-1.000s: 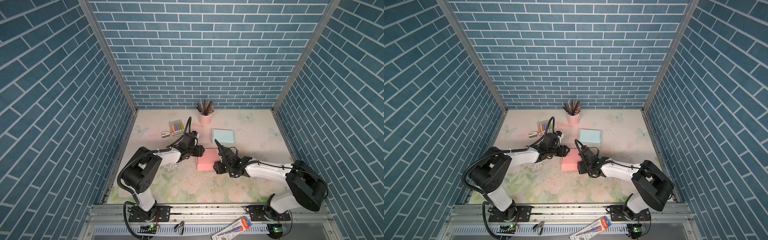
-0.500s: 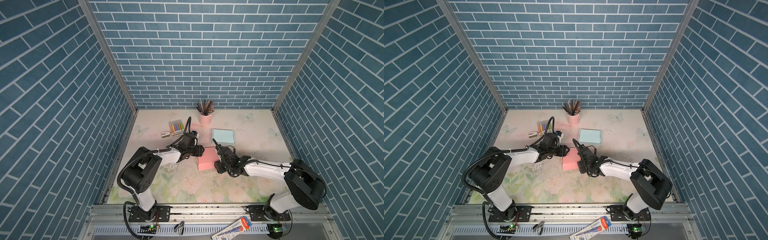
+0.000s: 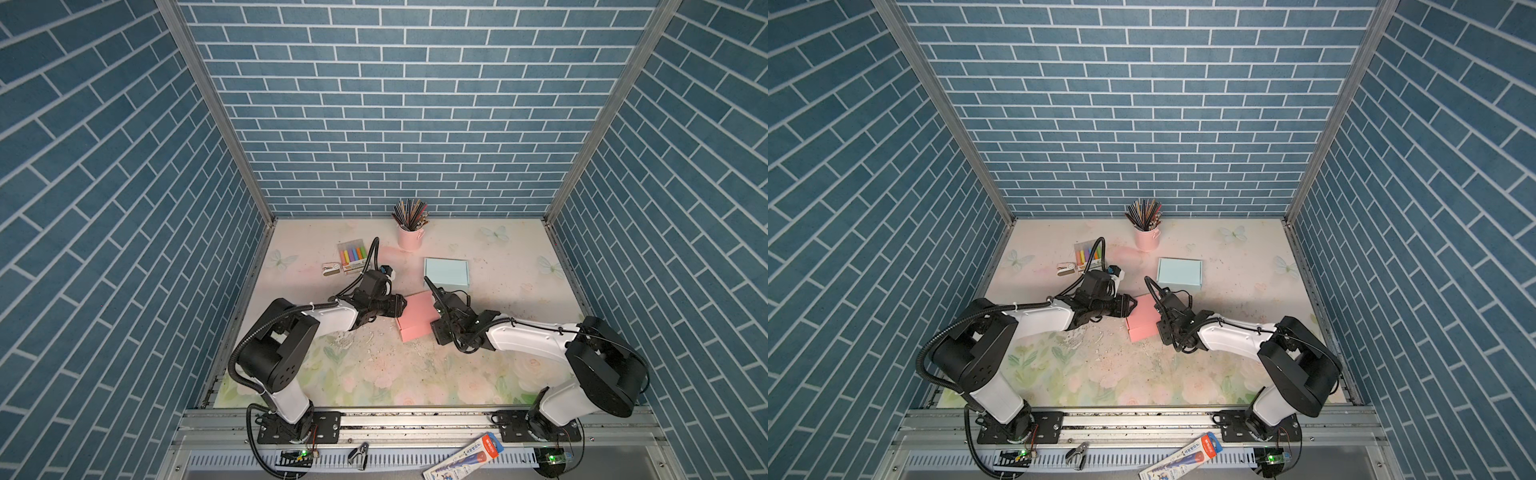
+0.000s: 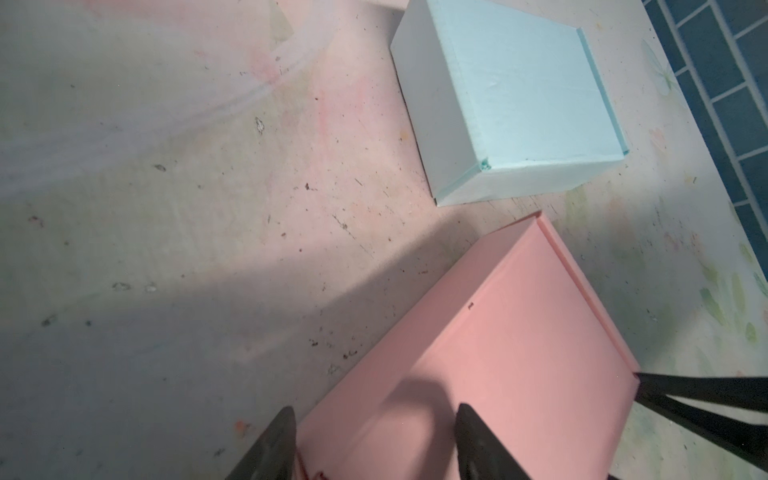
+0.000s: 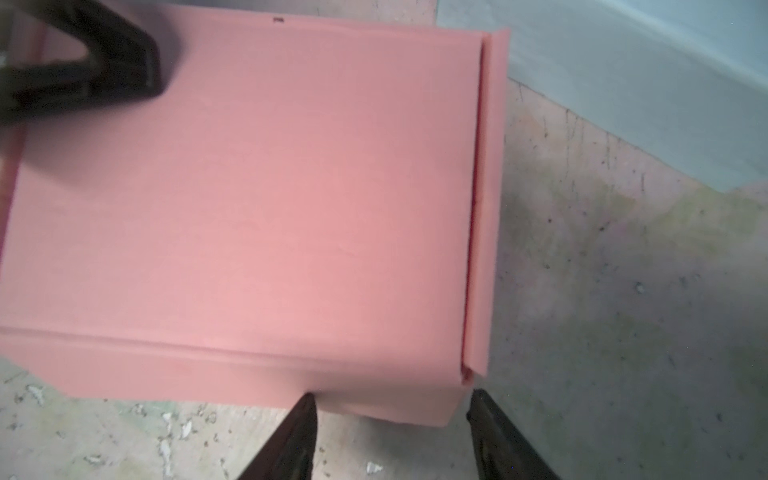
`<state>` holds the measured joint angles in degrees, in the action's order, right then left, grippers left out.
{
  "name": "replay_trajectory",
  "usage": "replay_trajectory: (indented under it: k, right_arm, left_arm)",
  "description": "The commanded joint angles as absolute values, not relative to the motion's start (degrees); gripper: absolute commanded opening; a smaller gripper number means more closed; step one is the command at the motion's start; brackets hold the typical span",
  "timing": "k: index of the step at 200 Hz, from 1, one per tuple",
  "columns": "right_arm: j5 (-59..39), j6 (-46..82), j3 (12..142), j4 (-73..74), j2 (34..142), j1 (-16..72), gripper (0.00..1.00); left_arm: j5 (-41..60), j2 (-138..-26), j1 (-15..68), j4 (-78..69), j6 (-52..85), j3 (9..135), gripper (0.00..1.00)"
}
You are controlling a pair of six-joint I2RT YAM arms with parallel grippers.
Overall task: Fold the paper box
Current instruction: 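Rotate the pink box with the right gripper while the left gripper pushes its corner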
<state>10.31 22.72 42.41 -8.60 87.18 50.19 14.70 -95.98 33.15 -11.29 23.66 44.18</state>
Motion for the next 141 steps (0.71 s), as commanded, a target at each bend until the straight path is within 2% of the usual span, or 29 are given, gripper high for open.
replay_trajectory:
  k: [1, 62, 127, 141]
  right_arm:
    - [10.82, 25.32, 40.64, -9.84, 85.93, 49.65, 0.6]
    - [12.39, 29.19, 37.58, -13.49, 79.72, 49.31, 0.6]
    - [8.43, 31.75, 34.45, -15.04, 70.28, 49.16, 0.57]
    - [6.49, 32.4, 34.59, -14.49, 69.08, 48.94, 0.54]
  left_arm:
    - [16.49, -94.79, 34.78, -6.7, 23.85, 40.87, 0.61]
    - [18.89, -85.78, 33.97, -2.45, 26.37, 37.99, 0.61]
    - [19.32, -84.34, 30.7, 0.85, 25.12, 41.49, 0.67]
    - [19.41, -85.65, 30.61, 0.65, 23.68, 43.9, 0.68]
